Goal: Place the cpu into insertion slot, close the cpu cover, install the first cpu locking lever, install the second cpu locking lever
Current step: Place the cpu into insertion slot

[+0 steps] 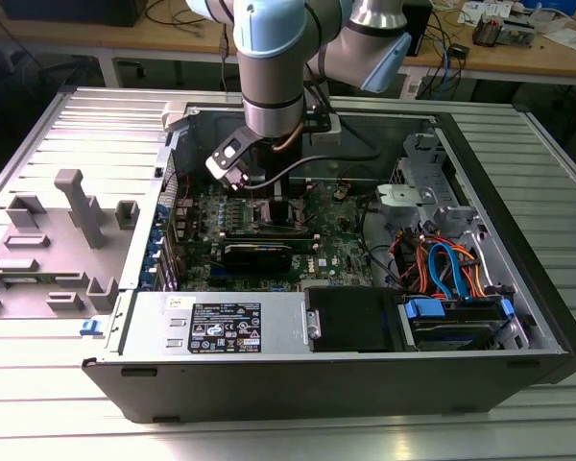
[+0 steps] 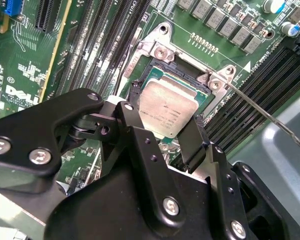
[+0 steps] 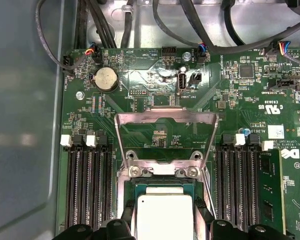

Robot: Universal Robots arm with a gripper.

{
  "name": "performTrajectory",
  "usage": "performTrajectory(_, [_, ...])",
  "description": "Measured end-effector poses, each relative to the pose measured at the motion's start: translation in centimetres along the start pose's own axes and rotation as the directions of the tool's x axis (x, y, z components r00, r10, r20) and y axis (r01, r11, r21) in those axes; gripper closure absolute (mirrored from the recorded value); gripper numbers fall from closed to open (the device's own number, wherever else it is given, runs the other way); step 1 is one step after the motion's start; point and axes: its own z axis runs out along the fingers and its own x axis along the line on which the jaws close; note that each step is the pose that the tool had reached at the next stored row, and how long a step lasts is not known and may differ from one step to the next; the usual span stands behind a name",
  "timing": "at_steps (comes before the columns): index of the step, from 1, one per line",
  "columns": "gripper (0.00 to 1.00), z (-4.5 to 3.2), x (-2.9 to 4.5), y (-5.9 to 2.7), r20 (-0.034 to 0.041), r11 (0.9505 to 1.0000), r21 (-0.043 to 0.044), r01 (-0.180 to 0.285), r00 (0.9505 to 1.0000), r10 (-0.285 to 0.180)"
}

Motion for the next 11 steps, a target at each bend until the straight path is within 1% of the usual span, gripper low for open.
performTrajectory(4, [0.45, 0.27, 0.00, -0.03, -0.0001, 1.0000, -0.0001, 0.000, 1.0000, 0.000])
performTrajectory(11, [0.45, 0.47, -0.01, -0.05, 0.0001, 1.0000, 0.0000, 0.000, 1.0000, 0.000])
